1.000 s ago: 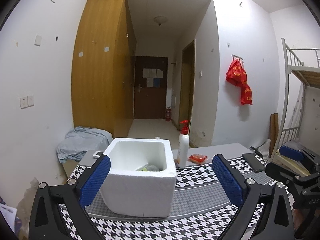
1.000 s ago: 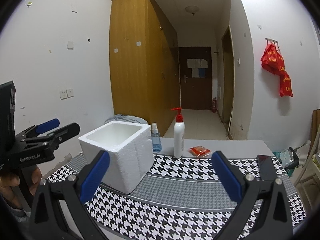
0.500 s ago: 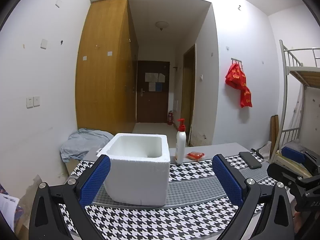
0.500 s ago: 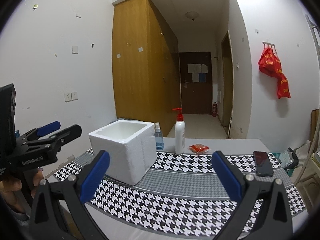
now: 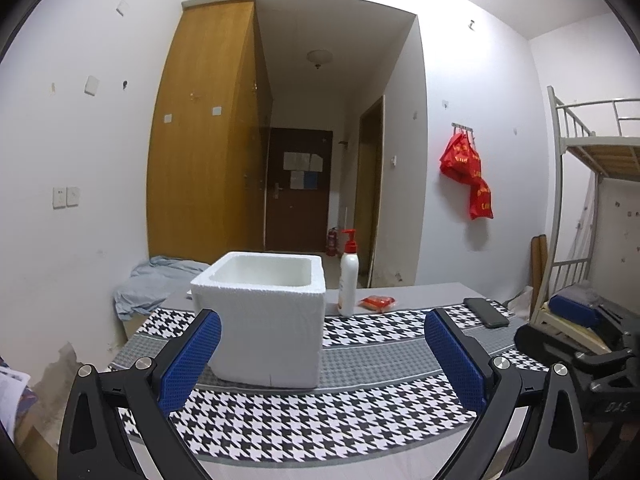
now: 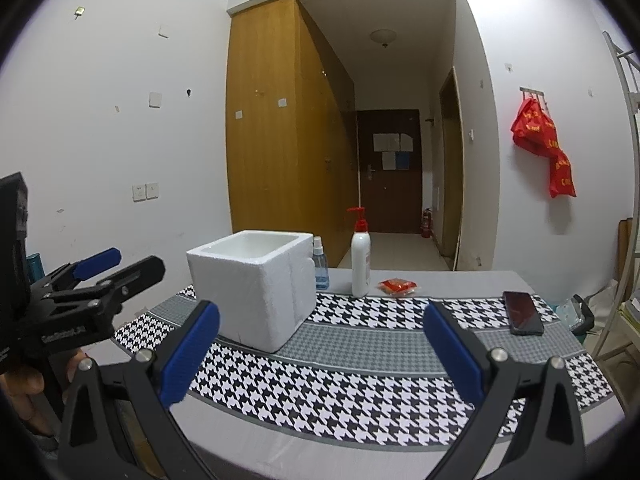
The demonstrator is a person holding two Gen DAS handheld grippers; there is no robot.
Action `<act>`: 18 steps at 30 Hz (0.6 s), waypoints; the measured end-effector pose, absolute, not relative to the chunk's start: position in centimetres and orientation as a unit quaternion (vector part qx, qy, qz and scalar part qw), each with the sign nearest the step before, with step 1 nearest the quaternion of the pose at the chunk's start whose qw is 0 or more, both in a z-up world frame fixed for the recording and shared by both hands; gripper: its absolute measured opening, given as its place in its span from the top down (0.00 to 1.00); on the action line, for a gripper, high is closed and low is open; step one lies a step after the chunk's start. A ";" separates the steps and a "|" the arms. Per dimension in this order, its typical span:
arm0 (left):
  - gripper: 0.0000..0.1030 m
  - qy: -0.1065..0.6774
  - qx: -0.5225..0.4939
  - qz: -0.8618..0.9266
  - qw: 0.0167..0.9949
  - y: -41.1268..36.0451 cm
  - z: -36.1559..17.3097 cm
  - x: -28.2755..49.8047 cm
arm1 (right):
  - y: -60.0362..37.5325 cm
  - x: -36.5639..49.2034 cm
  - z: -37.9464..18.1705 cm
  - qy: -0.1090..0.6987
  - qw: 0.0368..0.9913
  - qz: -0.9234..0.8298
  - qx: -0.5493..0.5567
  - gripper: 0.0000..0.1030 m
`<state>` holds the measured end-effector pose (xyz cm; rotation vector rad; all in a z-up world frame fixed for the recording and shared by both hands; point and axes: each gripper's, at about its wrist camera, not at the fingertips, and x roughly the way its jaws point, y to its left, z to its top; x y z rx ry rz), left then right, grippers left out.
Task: Organize soft objects
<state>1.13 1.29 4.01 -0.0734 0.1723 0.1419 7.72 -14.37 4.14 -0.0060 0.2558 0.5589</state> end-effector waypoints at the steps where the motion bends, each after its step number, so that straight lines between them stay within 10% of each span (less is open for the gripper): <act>1: 0.01 0.083 -0.033 0.072 0.993 1.2 3.8 0.8 | -14.4 7.6 3.9 0.127 0.953 0.275 -0.004 0.00; 18: 0.01 0.084 -0.024 0.074 0.993 -0.5 1.1 -1.5 | -15.2 4.9 1.2 0.142 0.954 0.264 0.005 0.00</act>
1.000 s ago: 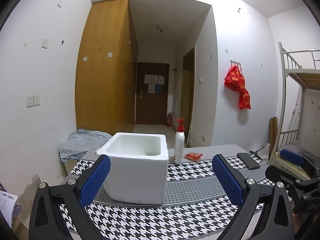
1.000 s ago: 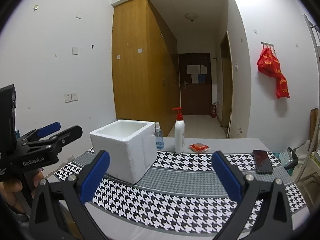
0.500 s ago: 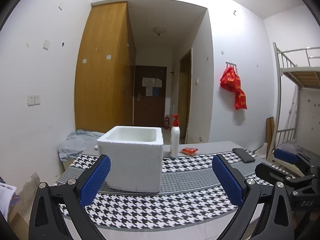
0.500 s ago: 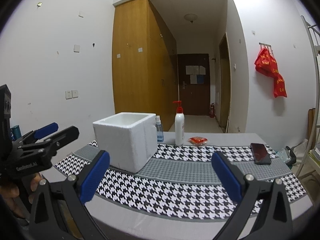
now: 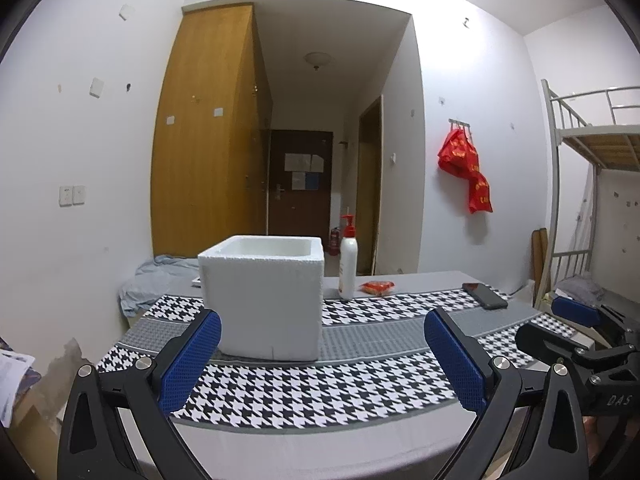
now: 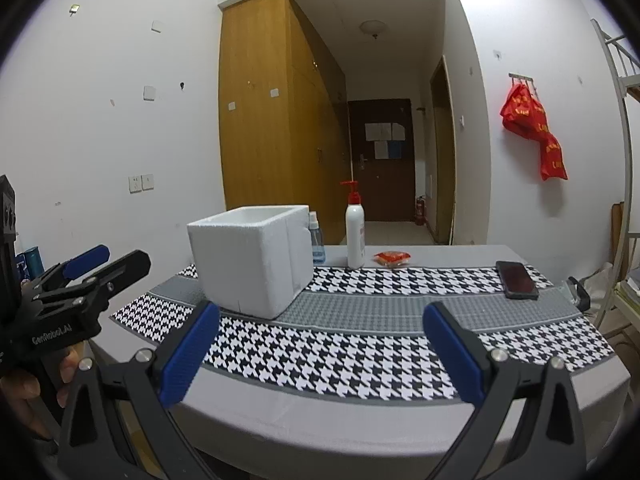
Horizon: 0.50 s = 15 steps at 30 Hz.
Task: Organize soft objects
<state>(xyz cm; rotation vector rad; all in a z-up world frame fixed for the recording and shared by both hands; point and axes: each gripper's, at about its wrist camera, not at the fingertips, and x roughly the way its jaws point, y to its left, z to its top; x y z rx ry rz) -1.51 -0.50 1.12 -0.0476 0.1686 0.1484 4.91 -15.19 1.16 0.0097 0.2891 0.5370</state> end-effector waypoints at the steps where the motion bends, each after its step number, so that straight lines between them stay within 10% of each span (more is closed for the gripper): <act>1: 0.01 0.085 -0.023 0.073 0.993 -0.6 1.1 -1.7 | -15.2 4.7 1.1 0.143 0.954 0.265 0.004 0.00; 15: 0.01 0.088 -0.019 0.073 0.993 -0.9 1.0 -2.6 | -15.3 3.5 0.9 0.140 0.954 0.264 -0.001 0.00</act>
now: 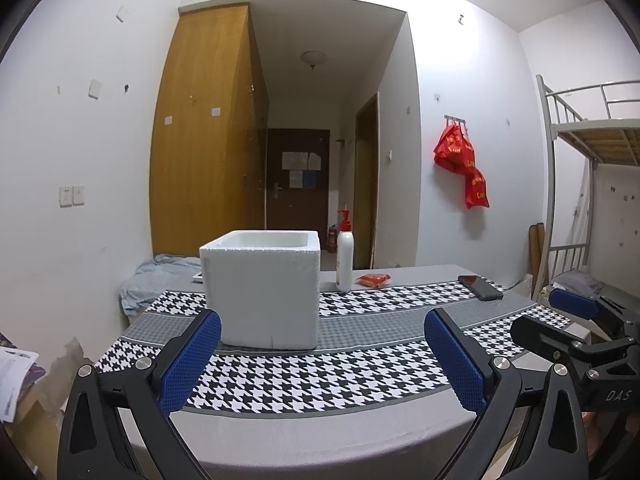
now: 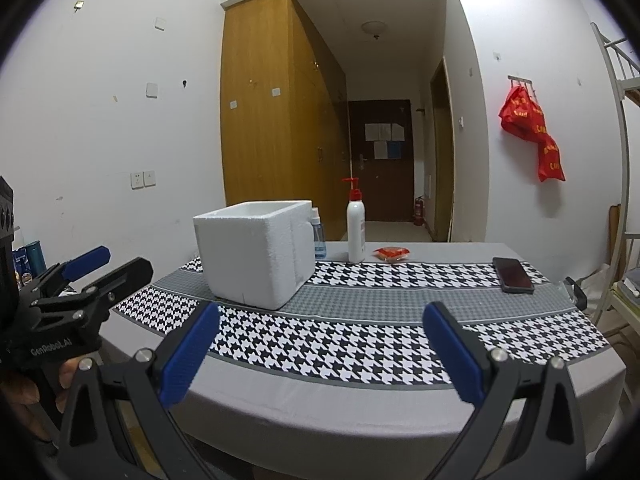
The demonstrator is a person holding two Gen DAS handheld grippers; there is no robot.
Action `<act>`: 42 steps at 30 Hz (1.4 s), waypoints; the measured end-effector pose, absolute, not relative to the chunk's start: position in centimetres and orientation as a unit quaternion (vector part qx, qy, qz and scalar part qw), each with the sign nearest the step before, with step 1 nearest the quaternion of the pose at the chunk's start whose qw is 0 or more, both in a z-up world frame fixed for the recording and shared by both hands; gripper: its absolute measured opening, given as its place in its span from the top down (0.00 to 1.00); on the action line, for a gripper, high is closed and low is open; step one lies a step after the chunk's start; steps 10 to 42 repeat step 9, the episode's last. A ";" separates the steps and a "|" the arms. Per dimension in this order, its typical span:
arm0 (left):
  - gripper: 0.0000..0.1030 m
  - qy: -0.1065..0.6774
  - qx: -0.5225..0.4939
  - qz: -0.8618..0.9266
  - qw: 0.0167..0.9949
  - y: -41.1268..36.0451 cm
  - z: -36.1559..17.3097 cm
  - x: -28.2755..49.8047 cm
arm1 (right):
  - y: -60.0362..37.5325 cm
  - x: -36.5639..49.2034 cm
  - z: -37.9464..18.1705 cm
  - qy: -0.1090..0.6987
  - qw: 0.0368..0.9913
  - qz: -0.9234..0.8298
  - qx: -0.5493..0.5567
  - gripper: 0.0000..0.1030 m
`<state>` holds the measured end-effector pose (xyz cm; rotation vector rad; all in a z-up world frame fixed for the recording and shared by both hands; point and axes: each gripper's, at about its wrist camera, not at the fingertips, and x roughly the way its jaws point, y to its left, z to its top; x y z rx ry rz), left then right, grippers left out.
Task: Organize soft objects
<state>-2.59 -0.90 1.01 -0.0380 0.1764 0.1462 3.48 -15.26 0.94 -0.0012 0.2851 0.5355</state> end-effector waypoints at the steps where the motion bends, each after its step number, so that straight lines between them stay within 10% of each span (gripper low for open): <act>1: 0.01 0.088 -0.019 0.073 0.993 -0.9 1.0 -2.6 | -15.2 3.5 0.9 0.140 0.954 0.264 -0.001 0.00; 42: 0.01 0.092 -0.019 0.072 0.993 -0.9 0.8 -2.6 | -15.0 3.4 0.9 0.143 0.954 0.265 -0.001 0.00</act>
